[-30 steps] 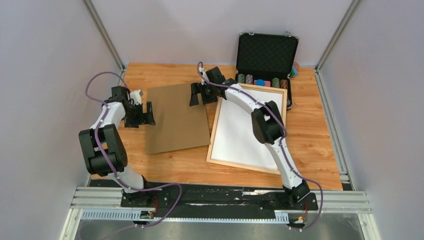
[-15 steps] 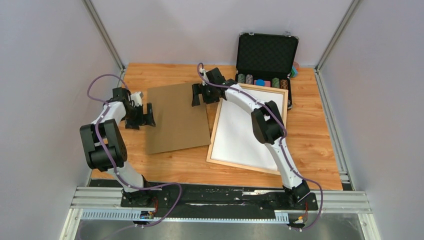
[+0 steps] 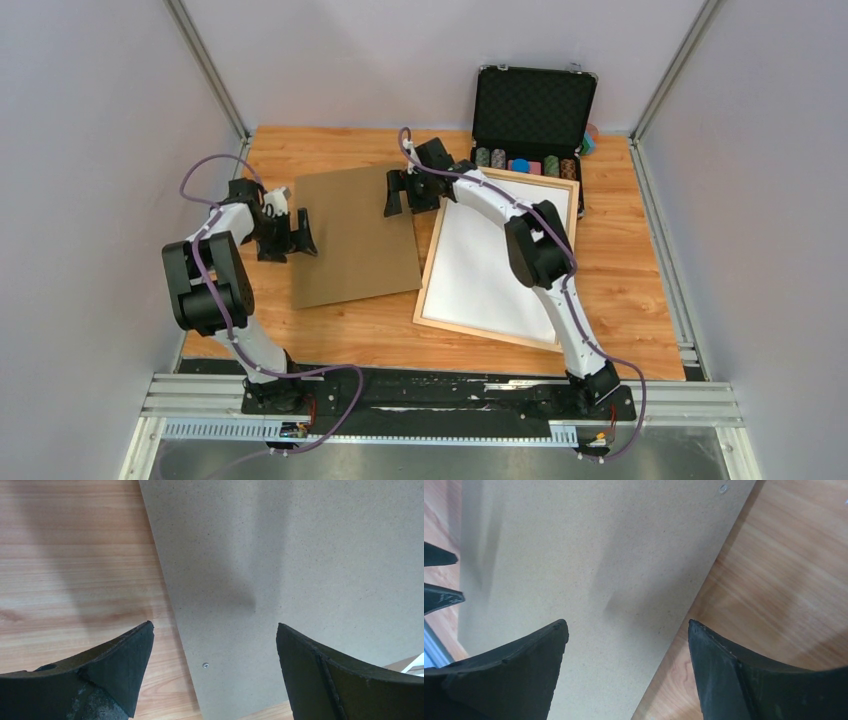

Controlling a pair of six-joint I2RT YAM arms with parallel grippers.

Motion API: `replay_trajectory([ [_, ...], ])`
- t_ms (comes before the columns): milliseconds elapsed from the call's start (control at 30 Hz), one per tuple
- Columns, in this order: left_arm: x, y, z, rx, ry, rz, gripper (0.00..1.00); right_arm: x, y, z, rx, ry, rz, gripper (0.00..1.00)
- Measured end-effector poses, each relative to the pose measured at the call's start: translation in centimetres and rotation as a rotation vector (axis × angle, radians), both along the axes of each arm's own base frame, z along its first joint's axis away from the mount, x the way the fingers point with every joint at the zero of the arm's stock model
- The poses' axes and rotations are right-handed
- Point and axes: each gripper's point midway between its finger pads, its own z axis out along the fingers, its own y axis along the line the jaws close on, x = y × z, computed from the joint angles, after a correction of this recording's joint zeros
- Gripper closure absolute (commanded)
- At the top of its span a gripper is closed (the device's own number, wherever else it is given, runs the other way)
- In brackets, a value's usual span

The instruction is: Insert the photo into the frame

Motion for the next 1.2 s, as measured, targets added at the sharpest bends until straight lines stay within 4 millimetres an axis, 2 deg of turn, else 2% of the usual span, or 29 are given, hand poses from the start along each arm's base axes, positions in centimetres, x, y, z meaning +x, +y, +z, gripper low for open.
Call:
replay_trajectory([
  [200, -0.3, -0.7, -0.9, -0.042, 0.027, -0.007, 0.0, -1.2, 0.6, 0.4, 0.056, 0.059, 0.014, 0.14],
  [367, -0.1, -1.2, -0.7, -0.088, 0.02, -0.015, 0.0, -1.7, 0.8, 0.7, 0.094, 0.096, 0.015, 0.15],
  [467, 0.0, -1.3, -0.7, -0.111, 0.025, -0.014, 0.0, -2.2, 0.6, -0.1, 0.086, 0.122, 0.014, 0.16],
  [1000, -0.4, -2.0, 0.2, -0.21, 0.032, -0.05, 0.02, -2.2, 0.6, 0.0, 0.116, 0.153, 0.001, 0.16],
  [1200, -0.9, -2.5, 1.8, -0.25, 0.029, -0.079, 0.03, -1.8, 0.3, 0.0, 0.118, 0.148, -0.008, 0.12],
])
